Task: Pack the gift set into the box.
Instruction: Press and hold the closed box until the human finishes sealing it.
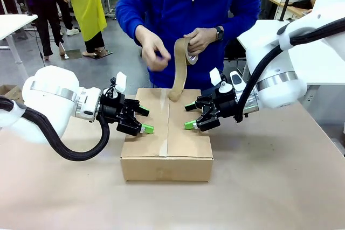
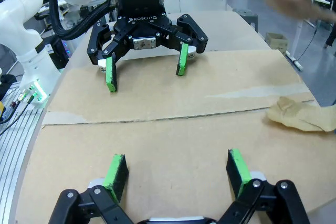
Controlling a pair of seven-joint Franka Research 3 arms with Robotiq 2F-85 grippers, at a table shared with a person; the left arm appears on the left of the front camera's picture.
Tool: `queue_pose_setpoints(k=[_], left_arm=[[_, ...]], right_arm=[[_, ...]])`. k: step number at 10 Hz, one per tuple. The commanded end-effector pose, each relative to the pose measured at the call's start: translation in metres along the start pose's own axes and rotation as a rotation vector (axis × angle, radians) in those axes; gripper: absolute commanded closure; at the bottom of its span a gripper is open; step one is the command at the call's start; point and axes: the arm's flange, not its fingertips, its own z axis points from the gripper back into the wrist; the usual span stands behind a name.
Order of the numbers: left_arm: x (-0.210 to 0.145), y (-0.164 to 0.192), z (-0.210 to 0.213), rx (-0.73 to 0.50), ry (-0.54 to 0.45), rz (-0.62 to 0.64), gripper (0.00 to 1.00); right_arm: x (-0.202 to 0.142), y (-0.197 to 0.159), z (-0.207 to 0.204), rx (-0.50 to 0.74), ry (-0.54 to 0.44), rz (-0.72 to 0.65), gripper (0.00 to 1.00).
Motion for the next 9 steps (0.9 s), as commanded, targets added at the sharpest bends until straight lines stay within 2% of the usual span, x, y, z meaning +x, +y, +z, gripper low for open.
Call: queue_pose_setpoints(k=[1,9], left_arm=[[-0.0026,-0.0010,-0.0007,0.000,0.006,0.004,0.00],[-0.0026,-0.0010,-0.0007,0.000,0.006,0.004,0.00]], right_arm=[[-0.0024,0.0003,-0.0013,-0.002,0.005,0.009,0.00],[-0.0024,0.0003,-0.0013,-0.002,0.005,0.009,0.00]])
